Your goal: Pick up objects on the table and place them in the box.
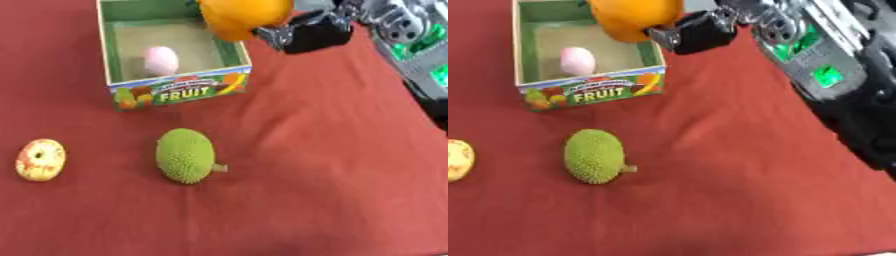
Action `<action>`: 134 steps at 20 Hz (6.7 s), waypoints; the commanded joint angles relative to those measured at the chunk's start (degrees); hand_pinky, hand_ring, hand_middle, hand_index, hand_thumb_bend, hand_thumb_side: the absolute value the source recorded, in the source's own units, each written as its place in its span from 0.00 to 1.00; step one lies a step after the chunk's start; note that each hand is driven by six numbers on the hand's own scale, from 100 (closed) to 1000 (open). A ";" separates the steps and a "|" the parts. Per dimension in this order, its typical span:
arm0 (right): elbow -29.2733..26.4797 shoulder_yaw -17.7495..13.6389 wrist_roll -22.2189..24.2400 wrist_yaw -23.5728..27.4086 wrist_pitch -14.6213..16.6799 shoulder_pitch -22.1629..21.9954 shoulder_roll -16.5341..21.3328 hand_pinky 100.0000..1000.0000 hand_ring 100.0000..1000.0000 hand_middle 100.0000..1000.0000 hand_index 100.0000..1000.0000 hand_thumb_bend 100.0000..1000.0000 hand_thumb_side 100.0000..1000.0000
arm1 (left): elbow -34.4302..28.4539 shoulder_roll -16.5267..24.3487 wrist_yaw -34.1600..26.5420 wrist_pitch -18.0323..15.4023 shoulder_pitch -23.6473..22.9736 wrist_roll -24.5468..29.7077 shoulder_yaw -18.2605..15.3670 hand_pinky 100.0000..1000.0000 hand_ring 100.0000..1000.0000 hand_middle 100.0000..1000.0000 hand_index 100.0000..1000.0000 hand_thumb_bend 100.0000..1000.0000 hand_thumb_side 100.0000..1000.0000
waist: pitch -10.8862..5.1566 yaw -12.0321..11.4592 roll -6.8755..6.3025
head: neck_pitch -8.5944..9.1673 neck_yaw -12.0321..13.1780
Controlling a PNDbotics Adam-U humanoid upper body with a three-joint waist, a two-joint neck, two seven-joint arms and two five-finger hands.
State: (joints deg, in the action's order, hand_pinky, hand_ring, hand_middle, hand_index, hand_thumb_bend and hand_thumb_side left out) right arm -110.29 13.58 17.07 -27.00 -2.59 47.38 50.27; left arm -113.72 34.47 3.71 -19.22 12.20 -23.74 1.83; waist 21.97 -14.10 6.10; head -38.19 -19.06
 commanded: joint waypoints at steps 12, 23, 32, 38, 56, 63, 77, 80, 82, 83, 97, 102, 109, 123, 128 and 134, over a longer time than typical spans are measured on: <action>35.96 4.73 0.37 -12.80 9.19 16.02 -16.20 0.78 0.67 0.47 0.69 0.00 0.00 | -0.87 1.69 -0.64 -0.46 1.57 0.92 0.43 0.75 0.85 0.78 0.85 0.03 0.79 | -1.10 -1.44 -0.29 | -0.34 -2.30; 46.66 3.49 2.82 -21.98 14.88 19.01 -20.75 0.88 0.88 0.75 0.93 0.09 0.03 | -0.87 1.55 -0.93 -0.46 1.88 1.28 0.66 0.75 0.85 0.79 0.85 0.03 0.79 | -0.88 -2.26 0.14 | -0.03 -2.72; 43.63 2.07 3.81 -27.12 12.46 19.76 -20.46 0.94 0.93 0.81 0.99 0.26 0.31 | -0.87 1.47 -1.06 -0.38 1.62 1.45 0.78 0.75 0.86 0.79 0.85 0.03 0.80 | -1.13 -1.99 -0.01 | -0.04 -2.48; 40.69 1.86 4.26 -24.24 11.69 19.27 -19.91 0.92 0.91 0.79 0.97 0.18 0.21 | -0.87 1.40 -1.08 -0.33 1.35 1.52 0.80 0.75 0.86 0.79 0.85 0.03 0.80 | -1.34 -1.92 -0.01 | -0.03 -2.30; -4.24 5.28 9.61 -2.05 9.73 -1.29 -1.53 0.87 0.86 0.76 0.94 0.00 0.26 | -0.87 1.33 -0.59 -0.54 0.82 0.27 -0.06 0.75 0.86 0.79 0.85 0.03 0.79 | -1.53 -1.24 -0.21 | 0.77 -0.61; -4.31 9.04 13.72 -2.46 11.04 -4.67 -1.65 0.88 0.86 0.77 0.95 0.00 0.39 | -0.87 1.27 -0.51 -0.49 0.63 0.43 0.15 0.75 0.86 0.79 0.85 0.03 0.79 | -1.48 -0.96 -0.34 | 0.30 -0.13; -4.28 13.98 20.95 -7.31 7.52 -8.82 -5.38 0.90 0.88 0.78 0.96 0.00 0.52 | -0.87 0.92 -0.77 -0.37 0.67 0.90 0.54 0.75 0.86 0.79 0.85 0.02 0.80 | -1.37 -1.22 -0.33 | 0.17 -0.34; -3.20 14.48 22.04 -8.27 7.05 -9.19 -6.44 0.90 0.88 0.79 0.96 0.00 0.54 | -0.87 0.83 -0.86 -0.36 0.70 0.98 0.61 0.75 0.86 0.79 0.85 0.02 0.80 | -1.34 -1.28 -0.44 | 0.19 -0.47; -1.86 14.86 22.27 -9.42 7.35 -9.15 -7.25 0.90 0.89 0.79 0.96 0.00 0.56 | -0.87 0.75 -0.90 -0.31 0.70 1.07 0.68 0.75 0.86 0.79 0.85 0.02 0.80 | -1.30 -1.29 -0.51 | 0.28 -0.59; -1.09 15.13 22.37 -10.01 7.67 -9.10 -7.63 0.90 0.89 0.79 0.96 0.00 0.56 | -0.87 0.72 -0.92 -0.31 0.71 1.11 0.71 0.75 0.86 0.79 0.85 0.02 0.80 | -1.28 -1.30 -0.53 | 0.30 -0.66; 10.48 16.92 20.40 -21.18 12.36 -8.37 -12.02 0.92 0.92 0.83 0.98 0.22 0.54 | -0.87 0.26 -1.16 -0.14 0.75 1.45 0.97 0.75 0.87 0.79 0.85 0.01 0.81 | -1.05 -1.60 -0.47 | 0.57 -1.08; 12.83 17.68 20.88 -20.05 12.79 -8.04 -13.43 0.89 0.88 0.75 0.93 0.00 0.48 | -0.87 0.15 -1.26 -0.05 0.81 1.67 1.14 0.75 0.87 0.79 0.85 0.01 0.81 | -0.89 -1.72 -0.45 | 0.60 -1.15; 8.37 17.89 22.00 -12.22 9.44 -7.06 -12.15 0.86 0.84 0.68 0.87 0.00 0.45 | -0.87 0.26 -1.13 0.02 0.66 1.81 1.14 0.75 0.87 0.79 0.85 0.01 0.81 | -1.05 -1.55 -0.45 | 0.58 -1.12; -4.06 11.81 6.61 -10.49 2.74 -4.55 -7.06 0.72 0.56 0.36 0.58 0.00 0.01 | -0.87 0.49 -1.08 0.13 0.16 1.71 1.05 0.75 0.87 0.79 0.85 0.00 0.82 | -1.58 -0.86 -0.67 | 0.62 -0.72; -4.30 9.48 1.09 -7.53 4.31 -3.39 -5.33 0.70 0.52 0.31 0.53 0.00 0.00 | -0.87 0.54 -1.08 0.28 0.03 1.65 1.01 0.75 0.87 0.79 0.85 0.00 0.82 | -1.78 -0.59 -0.72 | 0.63 -0.58; -4.29 5.50 -1.40 -2.59 1.11 0.05 -5.02 0.70 0.51 0.29 0.51 0.00 0.00 | -0.87 0.71 -1.14 0.24 0.06 1.56 0.99 0.75 0.87 0.79 0.85 0.00 0.81 | -1.95 -0.56 -0.81 | 0.64 -0.65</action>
State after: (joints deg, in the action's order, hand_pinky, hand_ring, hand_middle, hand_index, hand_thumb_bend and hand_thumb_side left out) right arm -113.41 20.87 16.34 -30.86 -0.72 46.35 43.64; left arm -113.72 33.68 2.65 -19.02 12.09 -22.10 3.28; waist 21.97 -14.75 6.11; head -38.15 -19.73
